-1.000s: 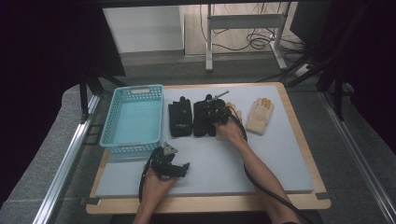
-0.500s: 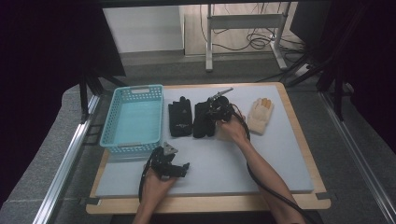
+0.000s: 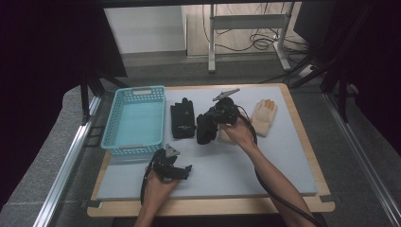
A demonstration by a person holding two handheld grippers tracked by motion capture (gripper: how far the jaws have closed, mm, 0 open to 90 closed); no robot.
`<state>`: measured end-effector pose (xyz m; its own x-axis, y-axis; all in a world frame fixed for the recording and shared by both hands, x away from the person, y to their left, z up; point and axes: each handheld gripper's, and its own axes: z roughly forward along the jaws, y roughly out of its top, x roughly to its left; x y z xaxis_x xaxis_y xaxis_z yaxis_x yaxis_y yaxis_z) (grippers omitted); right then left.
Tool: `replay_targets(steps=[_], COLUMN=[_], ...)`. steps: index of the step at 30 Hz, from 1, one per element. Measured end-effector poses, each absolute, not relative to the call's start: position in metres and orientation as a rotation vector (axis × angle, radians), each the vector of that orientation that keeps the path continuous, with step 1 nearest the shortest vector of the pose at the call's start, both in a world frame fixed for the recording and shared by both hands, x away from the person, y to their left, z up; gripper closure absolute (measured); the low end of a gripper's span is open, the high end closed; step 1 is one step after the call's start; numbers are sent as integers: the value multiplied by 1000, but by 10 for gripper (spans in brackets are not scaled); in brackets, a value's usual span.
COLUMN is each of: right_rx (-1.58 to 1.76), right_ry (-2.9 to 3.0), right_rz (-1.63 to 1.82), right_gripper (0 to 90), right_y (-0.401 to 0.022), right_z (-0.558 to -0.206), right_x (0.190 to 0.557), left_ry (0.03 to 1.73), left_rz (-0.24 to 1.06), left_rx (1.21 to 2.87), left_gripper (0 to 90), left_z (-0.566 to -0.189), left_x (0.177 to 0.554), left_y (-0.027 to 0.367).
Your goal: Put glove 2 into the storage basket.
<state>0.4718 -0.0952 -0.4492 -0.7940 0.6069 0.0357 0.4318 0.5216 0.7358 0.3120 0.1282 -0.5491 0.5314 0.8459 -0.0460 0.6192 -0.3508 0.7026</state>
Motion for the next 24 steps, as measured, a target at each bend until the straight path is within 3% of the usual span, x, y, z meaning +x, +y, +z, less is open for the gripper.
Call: replay_targets(steps=[12,21,24], right_rx=[778,753,762], right_ry=[2559,2671,2643], right_rz=[1193,1128,1102], right_gripper=[892,882,759], right_y=[-107,-118,-126], right_z=[-431,-475,-482], right_x=[395,359,359], left_ry=[1187,1187,1187], left_rz=[429,431,432], left_rx=[2088,2087,2087], left_gripper=[41,41,42], left_z=[-549,-549,-549], left_x=[312,312,312], left_y=[128,128,128])
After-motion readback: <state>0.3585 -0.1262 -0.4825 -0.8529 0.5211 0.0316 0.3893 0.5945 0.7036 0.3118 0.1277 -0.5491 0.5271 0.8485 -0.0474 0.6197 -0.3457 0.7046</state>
